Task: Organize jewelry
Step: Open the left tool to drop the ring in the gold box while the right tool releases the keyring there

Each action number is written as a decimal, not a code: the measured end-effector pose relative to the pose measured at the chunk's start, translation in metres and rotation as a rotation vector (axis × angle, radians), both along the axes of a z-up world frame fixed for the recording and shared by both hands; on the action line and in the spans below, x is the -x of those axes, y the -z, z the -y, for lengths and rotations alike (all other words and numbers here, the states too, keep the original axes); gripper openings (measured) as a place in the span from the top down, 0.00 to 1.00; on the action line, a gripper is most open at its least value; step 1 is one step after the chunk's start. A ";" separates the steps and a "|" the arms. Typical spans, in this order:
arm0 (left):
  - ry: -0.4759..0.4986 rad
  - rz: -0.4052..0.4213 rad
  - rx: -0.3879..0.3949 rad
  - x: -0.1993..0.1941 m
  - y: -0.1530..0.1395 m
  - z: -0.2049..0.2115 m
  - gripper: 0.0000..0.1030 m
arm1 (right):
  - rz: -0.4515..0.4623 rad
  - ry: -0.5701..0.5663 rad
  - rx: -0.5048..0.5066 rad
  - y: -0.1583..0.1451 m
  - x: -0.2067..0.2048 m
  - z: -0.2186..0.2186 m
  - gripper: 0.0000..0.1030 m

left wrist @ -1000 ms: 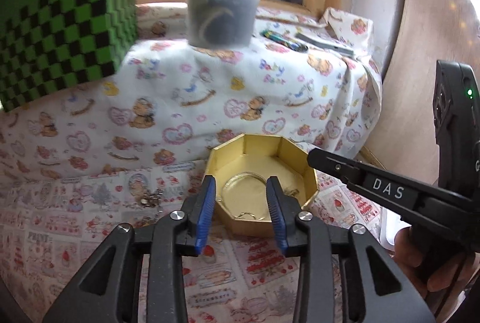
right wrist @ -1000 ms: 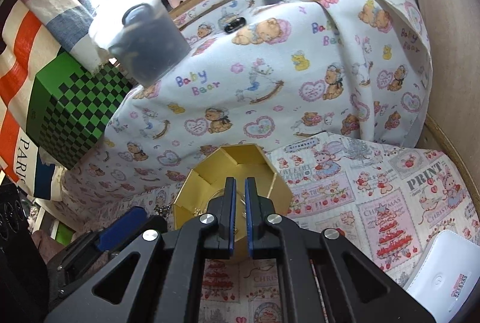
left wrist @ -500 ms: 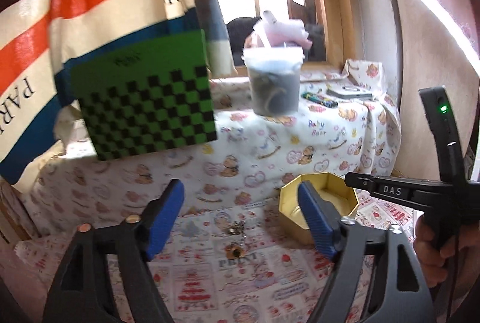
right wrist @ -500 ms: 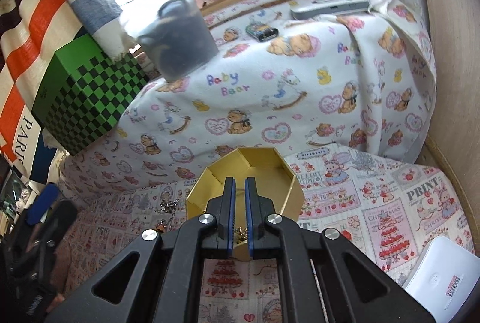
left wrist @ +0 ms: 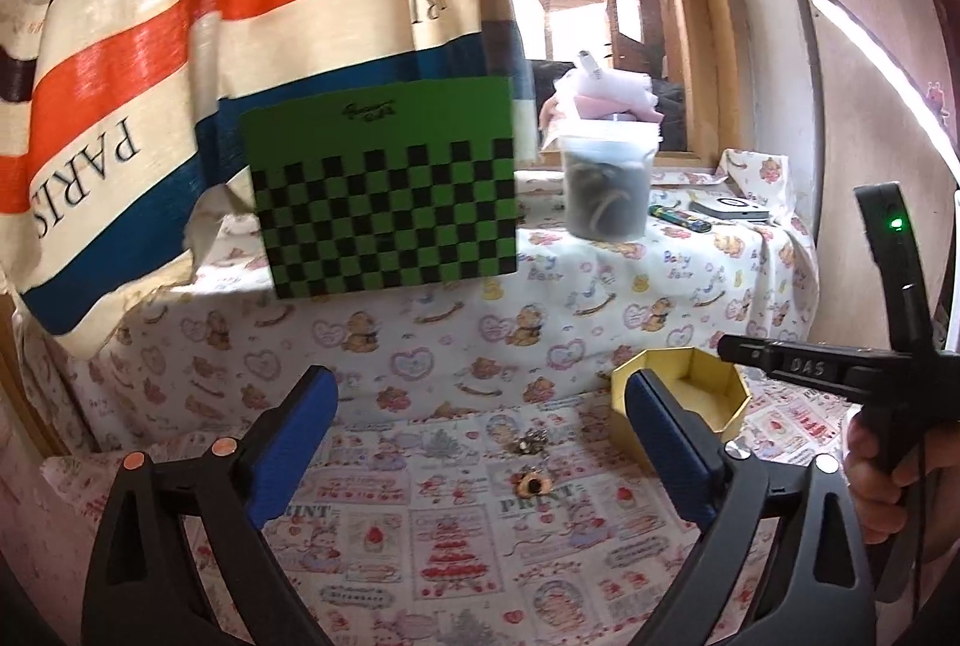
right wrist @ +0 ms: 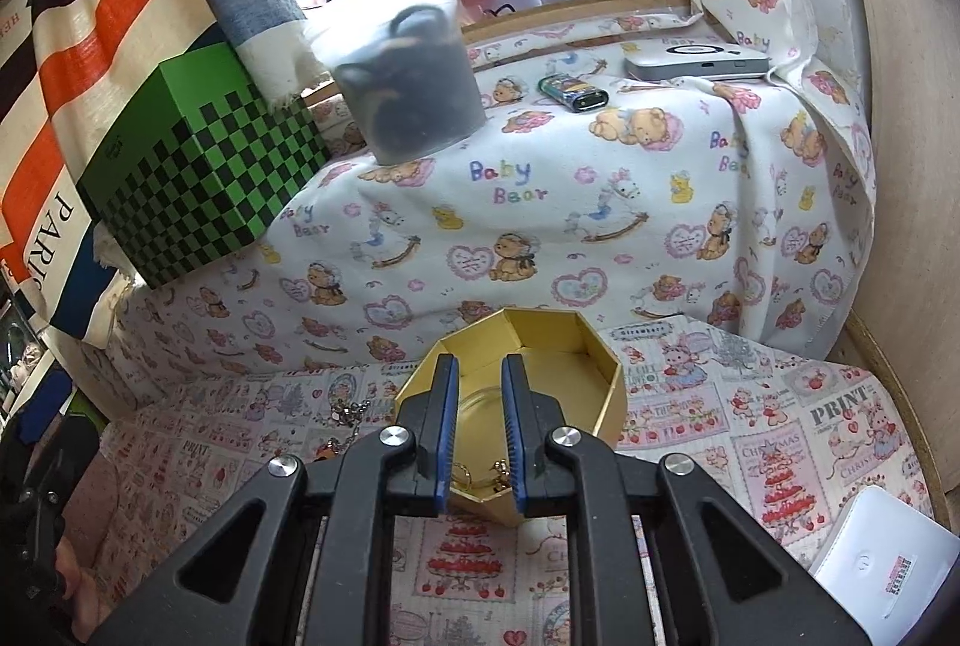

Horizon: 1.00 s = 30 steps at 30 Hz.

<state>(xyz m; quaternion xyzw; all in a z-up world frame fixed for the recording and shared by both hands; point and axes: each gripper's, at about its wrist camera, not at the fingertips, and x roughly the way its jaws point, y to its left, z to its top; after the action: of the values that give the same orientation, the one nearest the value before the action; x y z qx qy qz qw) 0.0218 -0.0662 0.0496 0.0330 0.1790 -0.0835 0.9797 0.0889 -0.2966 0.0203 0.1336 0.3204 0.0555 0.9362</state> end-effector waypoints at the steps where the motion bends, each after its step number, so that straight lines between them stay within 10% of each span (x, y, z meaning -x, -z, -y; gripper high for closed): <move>1: -0.007 -0.004 0.008 0.000 0.002 -0.004 0.07 | 0.005 -0.002 0.005 -0.001 0.001 -0.001 0.84; 9: -0.071 -0.037 0.037 -0.009 0.022 -0.029 0.07 | 0.054 -0.013 0.030 -0.004 0.007 -0.009 0.43; 30: -0.202 -0.191 0.121 -0.043 0.063 -0.072 0.07 | 0.073 -0.012 0.126 0.007 0.006 -0.027 0.16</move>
<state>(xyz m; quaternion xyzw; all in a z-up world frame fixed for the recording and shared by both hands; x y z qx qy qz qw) 0.0648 0.0061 -0.0130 -0.0525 0.2684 0.0020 0.9619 0.0832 -0.2696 0.0132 0.0706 0.2897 0.0455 0.9534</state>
